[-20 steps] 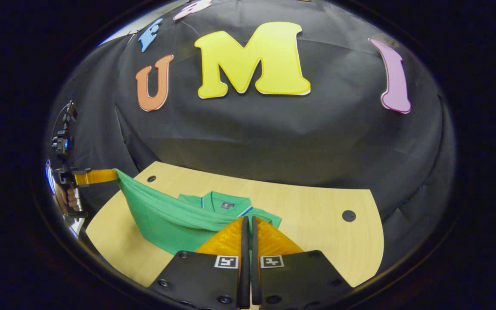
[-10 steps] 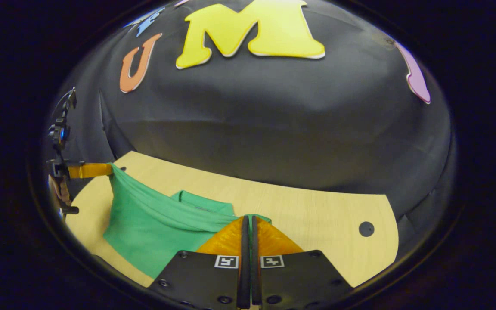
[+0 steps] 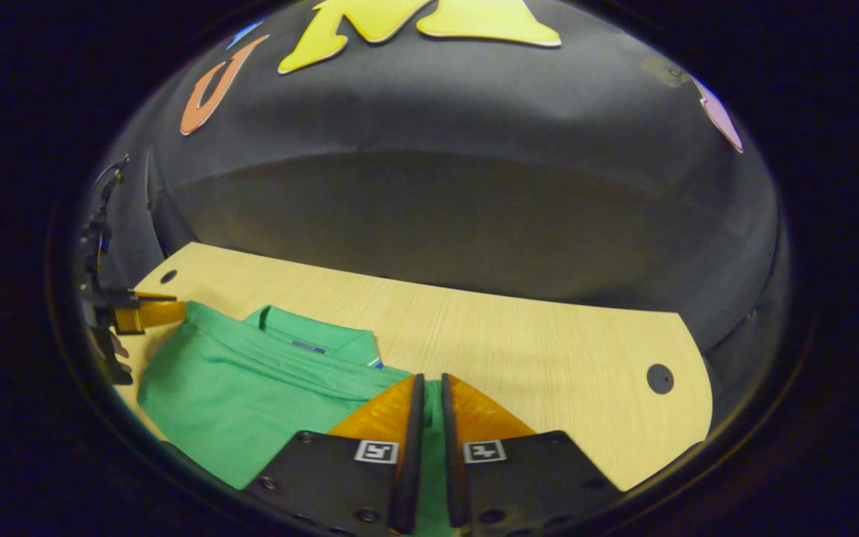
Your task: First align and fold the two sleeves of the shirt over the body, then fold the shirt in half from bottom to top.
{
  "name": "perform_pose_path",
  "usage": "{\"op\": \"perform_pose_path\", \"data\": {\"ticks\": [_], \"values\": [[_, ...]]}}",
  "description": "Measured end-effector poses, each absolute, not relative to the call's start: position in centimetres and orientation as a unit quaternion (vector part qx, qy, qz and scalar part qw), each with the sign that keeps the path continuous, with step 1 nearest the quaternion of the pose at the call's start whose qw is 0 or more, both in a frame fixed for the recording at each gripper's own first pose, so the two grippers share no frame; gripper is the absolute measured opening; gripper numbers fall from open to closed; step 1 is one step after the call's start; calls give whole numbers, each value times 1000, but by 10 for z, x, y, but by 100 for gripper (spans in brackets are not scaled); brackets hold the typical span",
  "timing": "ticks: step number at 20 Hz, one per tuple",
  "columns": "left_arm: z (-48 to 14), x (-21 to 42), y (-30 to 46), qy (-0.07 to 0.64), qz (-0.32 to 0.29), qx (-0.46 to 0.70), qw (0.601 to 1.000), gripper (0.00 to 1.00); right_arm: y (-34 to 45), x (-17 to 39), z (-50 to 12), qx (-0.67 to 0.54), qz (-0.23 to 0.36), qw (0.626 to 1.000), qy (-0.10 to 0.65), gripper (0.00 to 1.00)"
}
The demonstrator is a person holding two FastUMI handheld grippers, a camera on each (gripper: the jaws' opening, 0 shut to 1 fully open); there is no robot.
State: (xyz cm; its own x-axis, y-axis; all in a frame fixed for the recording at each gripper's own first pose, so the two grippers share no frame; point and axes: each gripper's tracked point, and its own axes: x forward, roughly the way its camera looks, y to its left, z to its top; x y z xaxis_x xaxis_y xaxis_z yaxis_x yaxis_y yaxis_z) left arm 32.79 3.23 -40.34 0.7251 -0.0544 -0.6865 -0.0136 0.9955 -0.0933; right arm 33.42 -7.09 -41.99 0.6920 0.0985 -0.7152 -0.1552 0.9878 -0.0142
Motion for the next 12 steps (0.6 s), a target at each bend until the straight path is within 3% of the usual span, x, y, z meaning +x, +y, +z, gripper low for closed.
{"op": "perform_pose_path", "data": {"ticks": [2, 3, 5, 12], "values": [[-390, 323, 32, 361, -6, -48, 931, 100, -69, 326, -400, -48, 67, 926, 369, 63], [-377, 321, 33, 351, -2, -46, 935, 100, -70, 321, -384, -49, 59, 932, 354, 86], [-340, 317, 30, 325, 2, -53, 944, 100, -65, 312, -348, -35, 45, 944, 326, 93], [-146, 252, 27, 176, 27, -44, 983, 100, -22, 230, -165, -36, 59, 978, 195, 95]]}}
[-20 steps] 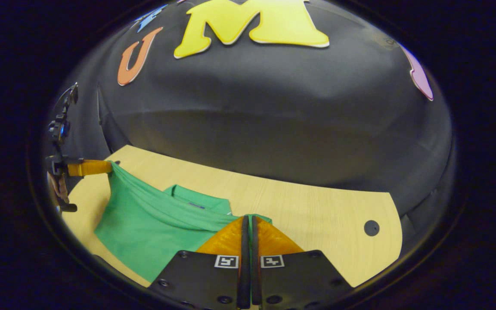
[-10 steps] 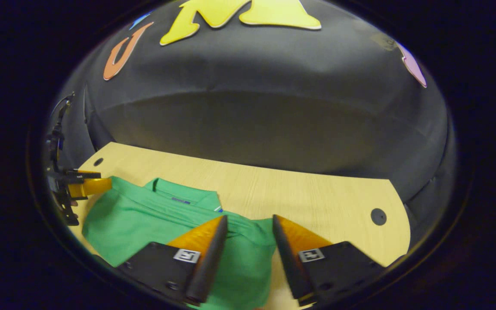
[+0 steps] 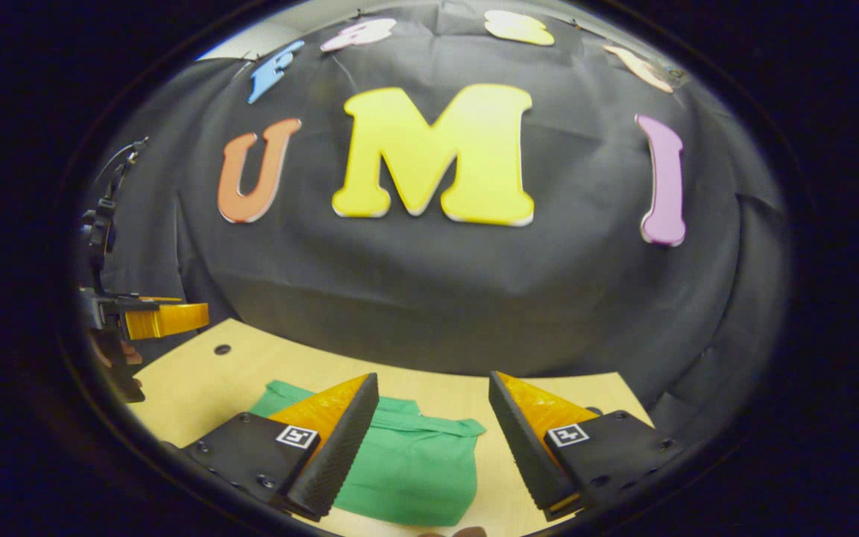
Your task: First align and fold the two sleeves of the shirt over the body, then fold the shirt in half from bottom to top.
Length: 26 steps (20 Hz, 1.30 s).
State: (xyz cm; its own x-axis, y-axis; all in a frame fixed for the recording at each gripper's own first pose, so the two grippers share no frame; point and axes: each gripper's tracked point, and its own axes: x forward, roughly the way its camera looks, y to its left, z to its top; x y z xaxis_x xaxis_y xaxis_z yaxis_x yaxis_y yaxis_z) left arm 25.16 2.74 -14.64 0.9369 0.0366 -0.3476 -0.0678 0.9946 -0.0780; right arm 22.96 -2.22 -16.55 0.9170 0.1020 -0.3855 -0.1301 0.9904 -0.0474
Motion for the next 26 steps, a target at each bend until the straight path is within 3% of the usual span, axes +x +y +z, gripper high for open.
{"op": "perform_pose_path", "data": {"ticks": [6, 9, 12, 18, 26], "values": [[-41, 144, 16, 89, 43, -17, 995, 100, 0, 110, -77, -36, 33, 988, 149, 93], [-26, 86, 19, 69, 63, -20, 995, 100, 4, 56, -61, -27, 7, 990, 140, 97], [-24, 40, 9, 62, 57, -8, 996, 100, 10, 17, -46, -14, -5, 993, 121, 93], [-24, 22, -3, 60, 38, -1, 997, 100, 22, -12, -28, -52, 13, 996, 75, 93], [-23, 22, -7, 59, 27, -1, 998, 100, 29, -13, -28, -32, 20, 996, 76, 93]]}}
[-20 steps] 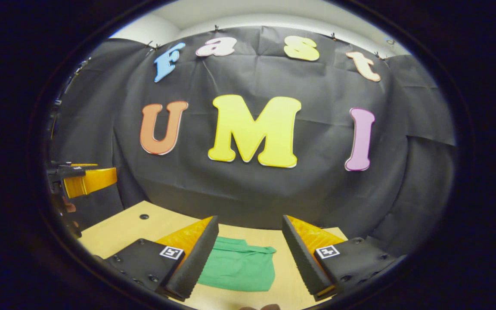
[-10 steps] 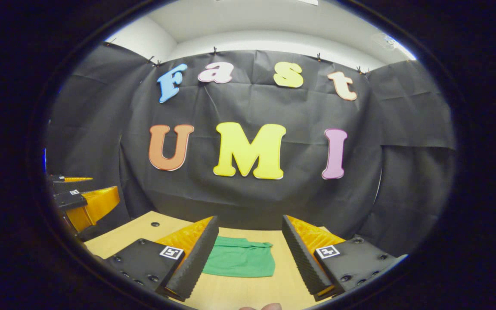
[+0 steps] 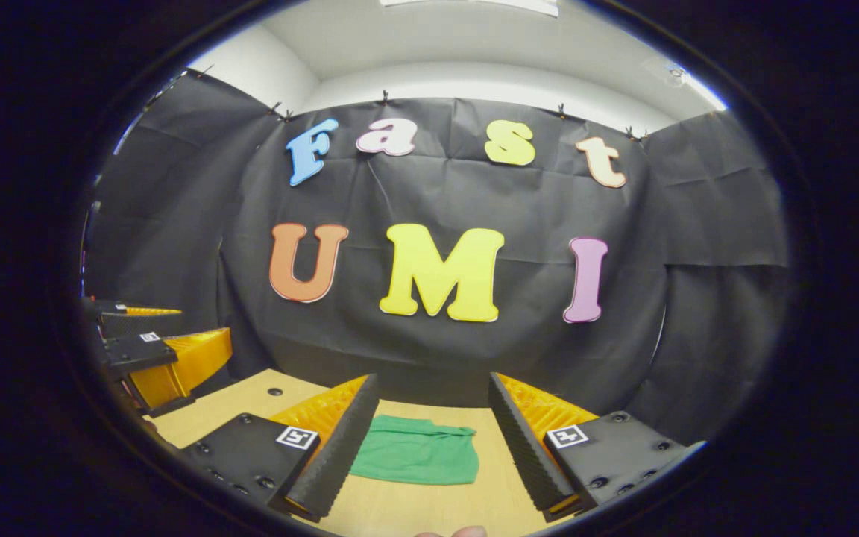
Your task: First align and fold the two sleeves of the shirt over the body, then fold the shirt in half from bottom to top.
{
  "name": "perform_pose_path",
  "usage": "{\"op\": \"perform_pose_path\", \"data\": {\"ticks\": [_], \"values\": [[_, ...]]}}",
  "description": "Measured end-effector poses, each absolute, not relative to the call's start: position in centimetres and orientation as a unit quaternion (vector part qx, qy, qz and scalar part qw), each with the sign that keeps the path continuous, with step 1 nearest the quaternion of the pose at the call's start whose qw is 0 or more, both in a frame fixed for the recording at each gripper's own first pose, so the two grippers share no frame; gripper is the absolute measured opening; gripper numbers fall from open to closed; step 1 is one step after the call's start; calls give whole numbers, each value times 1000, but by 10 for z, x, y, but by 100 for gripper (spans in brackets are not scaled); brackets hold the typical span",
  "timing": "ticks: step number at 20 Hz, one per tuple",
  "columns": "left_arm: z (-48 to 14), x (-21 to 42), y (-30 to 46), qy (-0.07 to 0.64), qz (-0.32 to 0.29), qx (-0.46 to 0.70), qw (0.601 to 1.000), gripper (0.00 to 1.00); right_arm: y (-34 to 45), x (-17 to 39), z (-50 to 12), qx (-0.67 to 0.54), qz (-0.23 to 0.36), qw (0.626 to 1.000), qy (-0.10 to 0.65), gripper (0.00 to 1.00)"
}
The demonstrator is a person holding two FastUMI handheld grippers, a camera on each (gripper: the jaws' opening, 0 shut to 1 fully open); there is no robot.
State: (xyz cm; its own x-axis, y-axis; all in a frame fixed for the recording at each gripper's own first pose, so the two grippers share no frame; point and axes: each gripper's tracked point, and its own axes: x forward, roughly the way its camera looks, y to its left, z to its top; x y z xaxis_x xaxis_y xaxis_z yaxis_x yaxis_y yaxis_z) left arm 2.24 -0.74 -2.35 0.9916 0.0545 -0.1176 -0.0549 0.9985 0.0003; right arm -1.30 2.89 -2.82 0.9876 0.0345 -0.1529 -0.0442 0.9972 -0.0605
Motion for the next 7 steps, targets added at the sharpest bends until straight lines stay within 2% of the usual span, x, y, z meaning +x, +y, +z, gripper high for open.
{"op": "perform_pose_path", "data": {"ticks": [5, 7], "values": [[-29, 26, -6, 67, 26, -2, 997, 100, 27, -9, -29, -25, 17, 996, 80, 95], [-30, 27, -7, 67, 26, -2, 997, 100, 25, -7, -27, -24, 14, 997, 76, 93]]}}
